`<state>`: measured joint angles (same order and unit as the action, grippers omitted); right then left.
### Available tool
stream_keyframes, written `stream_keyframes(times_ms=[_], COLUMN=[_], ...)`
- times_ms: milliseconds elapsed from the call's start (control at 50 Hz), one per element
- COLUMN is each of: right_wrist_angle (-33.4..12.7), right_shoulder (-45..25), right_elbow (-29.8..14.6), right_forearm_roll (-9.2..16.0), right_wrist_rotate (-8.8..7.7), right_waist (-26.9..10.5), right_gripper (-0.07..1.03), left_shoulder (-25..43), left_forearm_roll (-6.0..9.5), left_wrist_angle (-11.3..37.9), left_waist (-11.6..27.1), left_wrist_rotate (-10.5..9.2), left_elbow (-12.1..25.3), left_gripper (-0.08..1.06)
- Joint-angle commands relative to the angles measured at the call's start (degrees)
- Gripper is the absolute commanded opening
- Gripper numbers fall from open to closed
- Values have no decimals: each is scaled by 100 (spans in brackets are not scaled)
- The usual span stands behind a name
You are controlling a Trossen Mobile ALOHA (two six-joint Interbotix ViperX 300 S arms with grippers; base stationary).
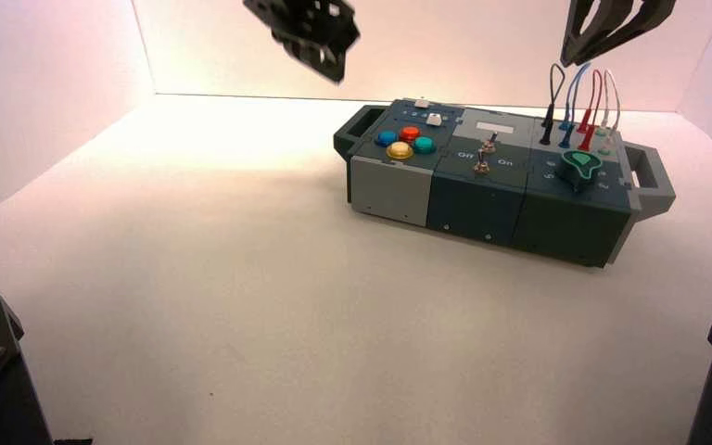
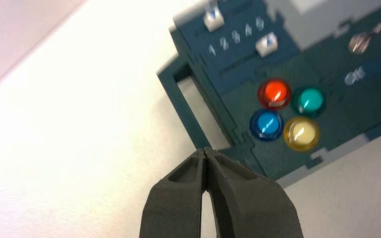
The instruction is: Flip the bottom switch on with the right gripper.
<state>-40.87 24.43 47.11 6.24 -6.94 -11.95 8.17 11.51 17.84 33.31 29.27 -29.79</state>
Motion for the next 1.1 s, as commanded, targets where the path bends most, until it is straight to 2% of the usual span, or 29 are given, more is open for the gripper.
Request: stream_keyframes(times_ms=[20,160,480,740,1100], right_wrist_angle=[9,18,9,-26,-18], right_shoulder=[44,44,0,-88,-79], right_elbow=[-167,-158,-158,-176,-176], right_forearm_roll=[0,0,0,-18,-18], right_wrist_rotate=[-18,-18,-18,-18,-35], right_waist=[-35,-35,-35,-35,-35], right_gripper=[18,18,18,18,18], left_shoulder=[149,439,809,1169,1450], left_forearm_roll=[9,9,9,26,62], left_wrist_angle=[88,229,220,229,229], left_waist=[9,9,18,9,9], left_wrist_rotate=[53,62,237,237,237], left_elbow=[237,457,976,1345,1582], left_gripper=[-3,-3,-3,-3,-3])
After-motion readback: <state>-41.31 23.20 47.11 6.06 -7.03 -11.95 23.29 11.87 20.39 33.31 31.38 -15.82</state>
